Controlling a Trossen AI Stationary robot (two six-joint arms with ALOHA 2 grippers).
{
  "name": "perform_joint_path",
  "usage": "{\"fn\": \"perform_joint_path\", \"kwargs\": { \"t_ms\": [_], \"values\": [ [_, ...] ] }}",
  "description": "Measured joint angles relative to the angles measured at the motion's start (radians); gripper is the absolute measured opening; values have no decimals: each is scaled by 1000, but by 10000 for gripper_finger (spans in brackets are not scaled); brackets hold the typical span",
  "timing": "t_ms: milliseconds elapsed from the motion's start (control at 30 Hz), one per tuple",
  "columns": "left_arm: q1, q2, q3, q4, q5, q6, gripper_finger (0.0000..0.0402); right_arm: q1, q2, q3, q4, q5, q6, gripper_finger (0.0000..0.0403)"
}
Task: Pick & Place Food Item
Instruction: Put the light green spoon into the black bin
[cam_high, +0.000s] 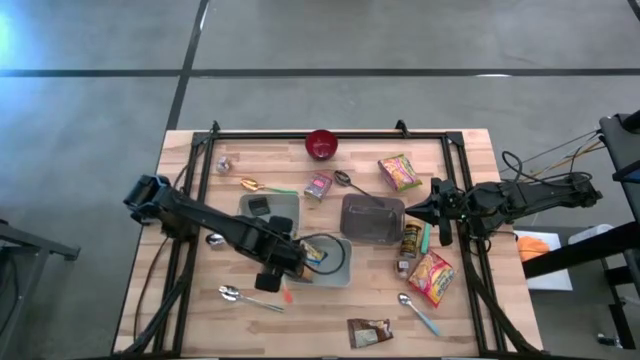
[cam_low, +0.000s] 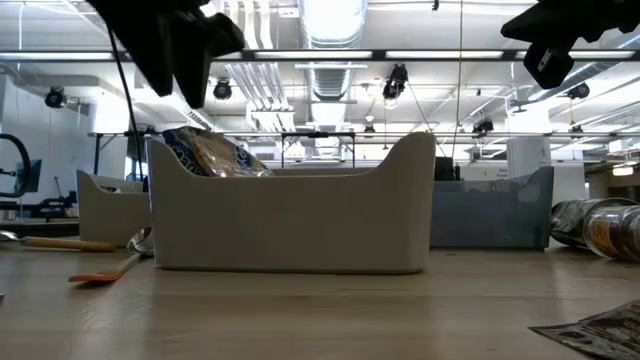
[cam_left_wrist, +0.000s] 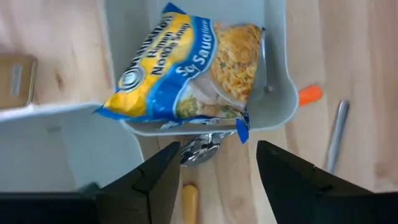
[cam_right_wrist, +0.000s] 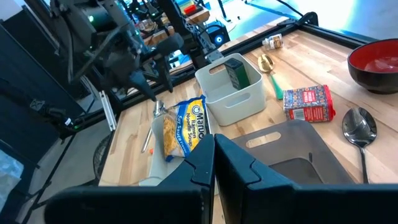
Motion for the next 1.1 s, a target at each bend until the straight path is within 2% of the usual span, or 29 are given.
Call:
{"fn": "perform_joint_path", "kwargs": {
  "t_ms": [300, 467, 600, 700, 800, 1000, 1100],
  "values": [
    [47, -83, 0, 16, 0, -200, 213, 0, -2, 0, 6, 2, 122, 8],
    [58, -112, 0, 78, -17, -252, 213, 0, -2, 0, 24, 4, 307, 8],
    [58, -132, -1, 140, -61, -269, 213, 0, -2, 2, 40, 5, 350, 8],
    [62, -145, -1, 167, -84, -270, 213, 0, -2, 2, 39, 43, 366, 8],
    [69, -158, -1, 172, -107, -272, 213, 0, -2, 2, 46, 112, 449, 8],
    [78, -209, -11, 184, -171, -271, 213, -1, -3, 3, 130, 136, 399, 8],
    [86, -265, -59, 239, -182, -261, 213, 0, -2, 3, 156, 144, 363, 8]
  ]
}}
